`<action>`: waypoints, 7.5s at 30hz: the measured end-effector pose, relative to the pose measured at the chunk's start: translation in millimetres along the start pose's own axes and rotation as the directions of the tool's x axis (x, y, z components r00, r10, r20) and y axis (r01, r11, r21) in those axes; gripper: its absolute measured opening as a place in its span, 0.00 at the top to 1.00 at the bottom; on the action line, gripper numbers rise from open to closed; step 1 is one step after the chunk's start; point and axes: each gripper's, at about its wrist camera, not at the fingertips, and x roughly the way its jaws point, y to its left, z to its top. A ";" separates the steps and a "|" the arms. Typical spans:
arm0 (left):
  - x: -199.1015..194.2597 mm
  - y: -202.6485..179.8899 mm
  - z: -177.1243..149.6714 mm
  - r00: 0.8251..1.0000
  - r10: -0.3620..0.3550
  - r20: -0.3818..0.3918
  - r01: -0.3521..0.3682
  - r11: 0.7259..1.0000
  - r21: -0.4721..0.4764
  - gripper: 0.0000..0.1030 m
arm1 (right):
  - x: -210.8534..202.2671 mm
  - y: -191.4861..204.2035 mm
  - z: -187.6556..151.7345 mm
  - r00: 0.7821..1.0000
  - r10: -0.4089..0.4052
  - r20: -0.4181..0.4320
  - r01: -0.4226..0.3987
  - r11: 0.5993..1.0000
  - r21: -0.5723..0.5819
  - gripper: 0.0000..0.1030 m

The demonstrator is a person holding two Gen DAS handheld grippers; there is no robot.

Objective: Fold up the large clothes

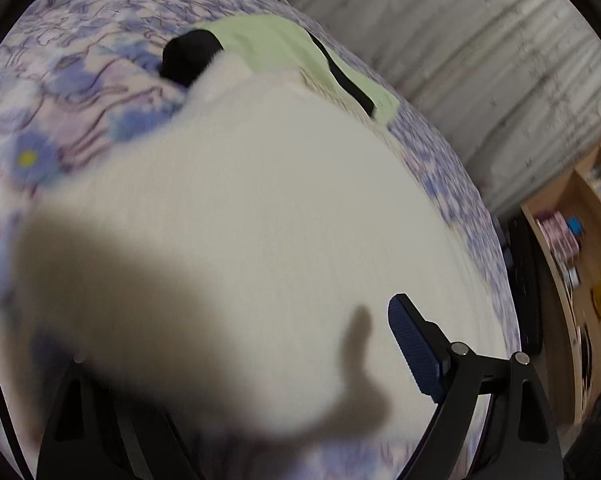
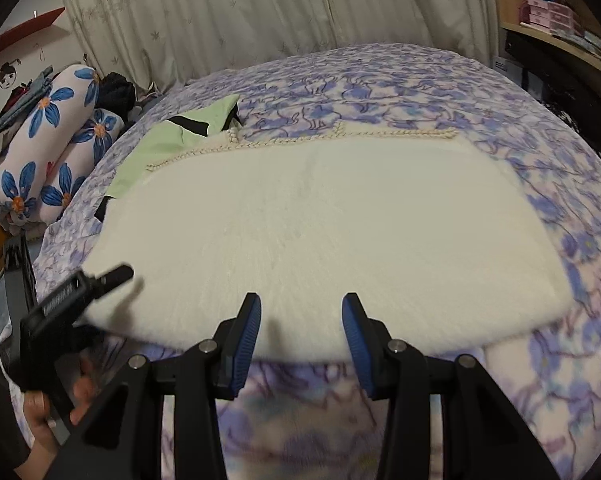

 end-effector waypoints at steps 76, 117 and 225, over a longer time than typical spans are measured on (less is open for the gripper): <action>14.7 -315.9 -162.3 0.961 -0.051 -0.272 0.237 0.658 0.715 0.13 | -88.0 -239.0 -27.5 0.989 -0.146 -0.010 0.133 0.868 0.479 0.58; 33.6 -247.1 -59.8 0.967 0.064 -0.247 0.117 0.751 0.650 0.54 | -43.7 -181.5 92.2 0.998 0.054 0.044 -0.054 0.998 0.015 0.80; 71.1 -266.9 -17.9 0.968 0.228 -0.109 -0.094 0.726 0.681 0.37 | -9.5 -232.4 112.4 0.988 -0.152 -0.014 0.153 0.978 0.139 0.87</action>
